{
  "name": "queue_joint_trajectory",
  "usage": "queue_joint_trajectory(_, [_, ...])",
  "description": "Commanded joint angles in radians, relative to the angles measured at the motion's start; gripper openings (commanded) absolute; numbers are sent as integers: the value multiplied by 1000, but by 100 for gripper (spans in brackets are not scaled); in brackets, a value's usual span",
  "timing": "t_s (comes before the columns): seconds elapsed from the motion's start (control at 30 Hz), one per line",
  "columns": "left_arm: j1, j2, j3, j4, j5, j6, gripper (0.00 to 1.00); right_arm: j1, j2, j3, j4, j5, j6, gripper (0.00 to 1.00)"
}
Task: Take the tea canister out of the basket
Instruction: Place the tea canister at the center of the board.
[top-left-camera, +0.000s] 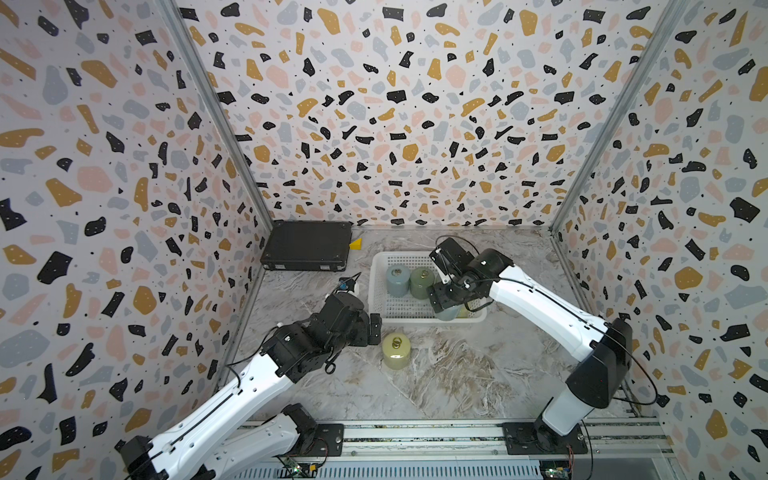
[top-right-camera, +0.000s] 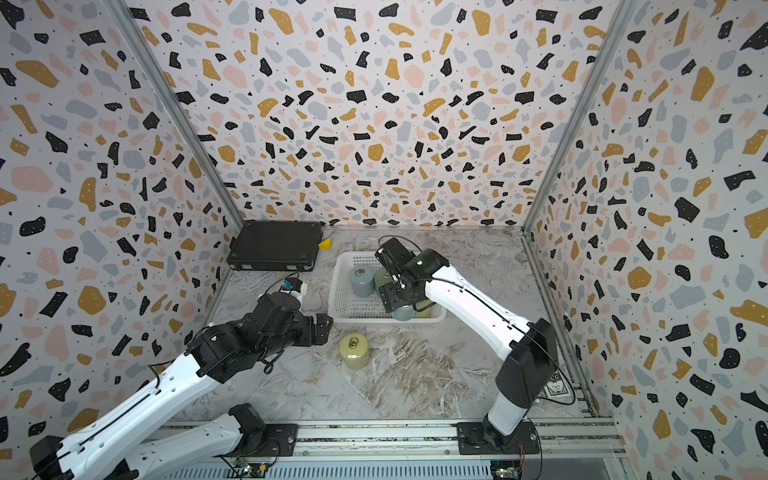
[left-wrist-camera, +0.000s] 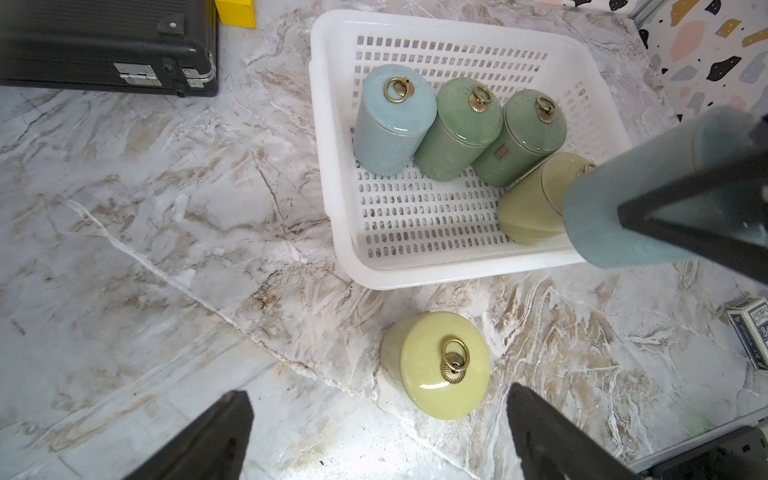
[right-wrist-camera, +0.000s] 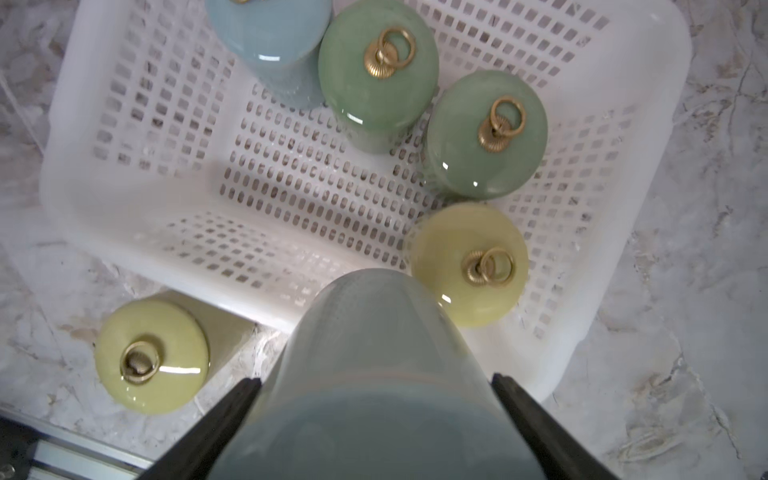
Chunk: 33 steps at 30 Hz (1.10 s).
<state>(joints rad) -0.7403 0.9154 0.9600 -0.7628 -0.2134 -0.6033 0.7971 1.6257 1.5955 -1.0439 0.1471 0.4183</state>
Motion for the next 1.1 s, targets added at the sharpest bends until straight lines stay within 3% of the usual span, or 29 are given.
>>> queue_joint_trajectory(0.0, [8,-6,-9,43,28,17,99,42,-119,-90,1,43,63,78])
queue_joint_trajectory(0.17, [7,-1,-18,46,68,16,99,106,-199,-245,65,73,148,78])
queue_joint_trajectory(0.37, [8,-32,-36,24,100,4,100,179,-195,-348,164,122,202,78])
queue_joint_trajectory(1.07, [7,-104,-45,-46,112,-19,100,208,16,-402,397,132,169,81])
